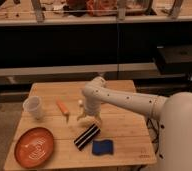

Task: Place the eraser on the white sponge

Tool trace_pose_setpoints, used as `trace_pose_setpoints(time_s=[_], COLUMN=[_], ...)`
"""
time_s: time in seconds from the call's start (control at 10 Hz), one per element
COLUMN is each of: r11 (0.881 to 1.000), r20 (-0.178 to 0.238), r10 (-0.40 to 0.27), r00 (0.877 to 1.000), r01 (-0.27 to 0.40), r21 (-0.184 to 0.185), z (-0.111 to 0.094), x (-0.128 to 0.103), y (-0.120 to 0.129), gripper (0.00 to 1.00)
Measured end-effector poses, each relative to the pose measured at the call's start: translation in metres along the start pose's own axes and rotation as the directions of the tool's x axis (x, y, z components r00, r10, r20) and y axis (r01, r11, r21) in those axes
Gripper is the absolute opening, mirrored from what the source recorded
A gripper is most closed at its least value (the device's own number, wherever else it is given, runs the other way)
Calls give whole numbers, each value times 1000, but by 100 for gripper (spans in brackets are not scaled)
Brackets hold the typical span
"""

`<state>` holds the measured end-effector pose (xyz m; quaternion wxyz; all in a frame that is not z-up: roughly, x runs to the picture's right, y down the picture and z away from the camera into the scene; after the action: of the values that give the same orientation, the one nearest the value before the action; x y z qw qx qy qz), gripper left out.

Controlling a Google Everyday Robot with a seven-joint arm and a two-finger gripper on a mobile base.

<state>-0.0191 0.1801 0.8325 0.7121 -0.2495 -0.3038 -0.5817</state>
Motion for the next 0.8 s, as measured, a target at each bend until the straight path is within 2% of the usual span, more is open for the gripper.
trace_pose_setpoints(time_s=[0.2,0.4,0.6,0.8], r11=[993,979,973,972], r20=[-17,-42,-41,-38], r10=[118,201,231,233], r00=[993,979,972,972], r01=[-118,-200,-231,-233], r21=[28,26,11,3], z=[-1,0,6,14], x=[-17,-42,-53,-55], y=[17,18,17,11], gripper=[80,80,80,79])
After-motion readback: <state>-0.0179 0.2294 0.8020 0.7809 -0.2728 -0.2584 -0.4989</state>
